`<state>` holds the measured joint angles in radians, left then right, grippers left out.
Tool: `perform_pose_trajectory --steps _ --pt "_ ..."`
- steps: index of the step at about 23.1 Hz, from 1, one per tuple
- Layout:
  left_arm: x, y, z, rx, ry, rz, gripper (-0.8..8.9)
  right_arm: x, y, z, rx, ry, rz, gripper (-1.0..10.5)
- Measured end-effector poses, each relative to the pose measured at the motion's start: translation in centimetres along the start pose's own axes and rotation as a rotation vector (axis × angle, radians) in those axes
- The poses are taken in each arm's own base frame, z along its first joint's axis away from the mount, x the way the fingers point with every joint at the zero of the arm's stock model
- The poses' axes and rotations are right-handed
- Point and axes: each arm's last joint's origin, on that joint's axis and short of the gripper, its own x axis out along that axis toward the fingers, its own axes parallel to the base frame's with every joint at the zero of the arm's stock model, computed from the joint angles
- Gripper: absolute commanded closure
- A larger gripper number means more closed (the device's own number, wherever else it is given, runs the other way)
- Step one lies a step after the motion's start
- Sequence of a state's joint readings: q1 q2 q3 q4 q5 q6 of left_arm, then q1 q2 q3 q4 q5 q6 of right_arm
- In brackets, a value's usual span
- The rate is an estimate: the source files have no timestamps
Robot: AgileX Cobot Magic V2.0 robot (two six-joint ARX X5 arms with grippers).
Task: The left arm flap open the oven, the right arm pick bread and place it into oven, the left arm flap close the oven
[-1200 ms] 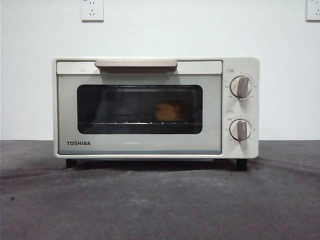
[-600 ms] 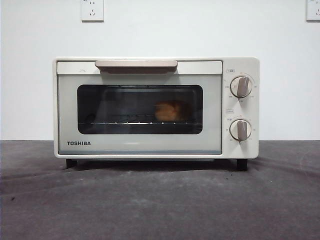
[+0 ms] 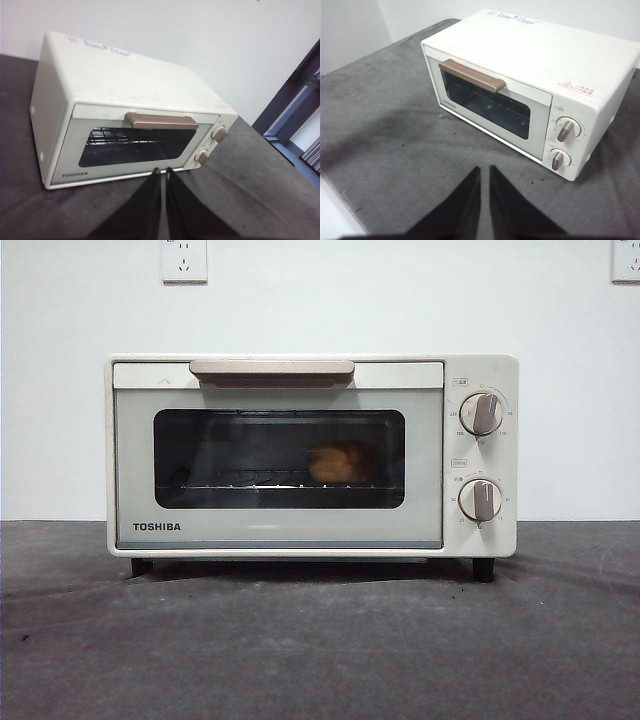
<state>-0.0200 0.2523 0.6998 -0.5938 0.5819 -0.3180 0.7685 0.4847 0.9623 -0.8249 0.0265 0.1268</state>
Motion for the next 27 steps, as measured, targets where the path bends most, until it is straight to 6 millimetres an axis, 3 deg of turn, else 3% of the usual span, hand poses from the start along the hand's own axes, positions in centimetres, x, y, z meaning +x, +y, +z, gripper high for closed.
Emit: perform_pose_trajectory --steps 21,24,27 --pt "0.1 0.1 -0.1 0.044 -0.007 0.001 7.85 0.0 0.0 0.1 0.001 -0.006 0.001 9.4" --pt "0.5 1.0 -1.2 0.074 -0.053 0.059 7.85 0.0 0.0 0.1 0.001 -0.007 0.001 9.4" --pt "1.6 3.0 -3.6 0.109 -0.078 0.187 7.85 0.0 0.0 0.1 0.001 -0.007 0.001 9.4"
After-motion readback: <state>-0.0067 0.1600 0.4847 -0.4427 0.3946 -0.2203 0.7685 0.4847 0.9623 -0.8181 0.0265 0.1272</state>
